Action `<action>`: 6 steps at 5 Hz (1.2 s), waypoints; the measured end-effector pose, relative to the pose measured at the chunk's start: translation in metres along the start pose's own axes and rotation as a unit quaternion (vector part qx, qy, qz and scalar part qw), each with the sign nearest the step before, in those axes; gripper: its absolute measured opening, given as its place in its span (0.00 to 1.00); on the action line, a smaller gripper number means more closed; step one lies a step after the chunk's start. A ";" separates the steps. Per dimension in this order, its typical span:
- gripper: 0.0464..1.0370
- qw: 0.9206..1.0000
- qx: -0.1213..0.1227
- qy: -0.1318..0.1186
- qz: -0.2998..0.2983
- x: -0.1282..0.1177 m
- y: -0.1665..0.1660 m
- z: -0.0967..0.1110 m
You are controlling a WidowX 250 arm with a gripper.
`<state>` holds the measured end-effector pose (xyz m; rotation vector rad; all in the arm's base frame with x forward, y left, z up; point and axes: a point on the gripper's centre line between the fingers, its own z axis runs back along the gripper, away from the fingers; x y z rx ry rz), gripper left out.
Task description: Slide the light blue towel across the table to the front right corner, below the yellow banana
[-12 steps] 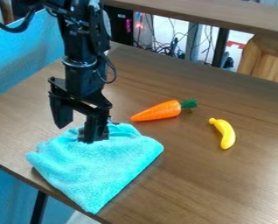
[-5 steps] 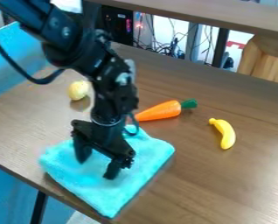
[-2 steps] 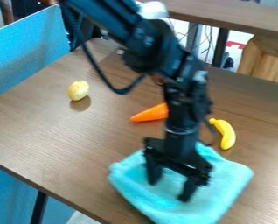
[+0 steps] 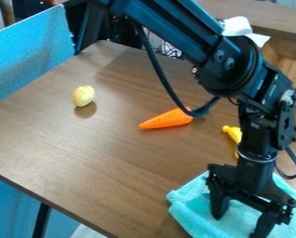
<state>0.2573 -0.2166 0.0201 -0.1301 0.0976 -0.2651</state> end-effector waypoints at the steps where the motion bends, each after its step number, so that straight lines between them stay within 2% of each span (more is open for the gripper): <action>1: 0.96 1.000 -0.001 -0.002 0.012 0.000 0.000 0.001; 2: 0.96 0.999 0.005 0.005 0.043 -0.024 0.010 0.005; 3: 0.96 0.997 0.009 -0.030 0.073 -0.028 0.022 0.037; 4: 0.96 0.993 0.054 -0.054 0.095 -0.034 0.042 0.073; 5: 0.96 0.989 0.087 -0.049 0.109 -0.035 0.067 0.082; 6: 0.96 0.987 0.131 -0.012 0.093 -0.038 0.098 0.077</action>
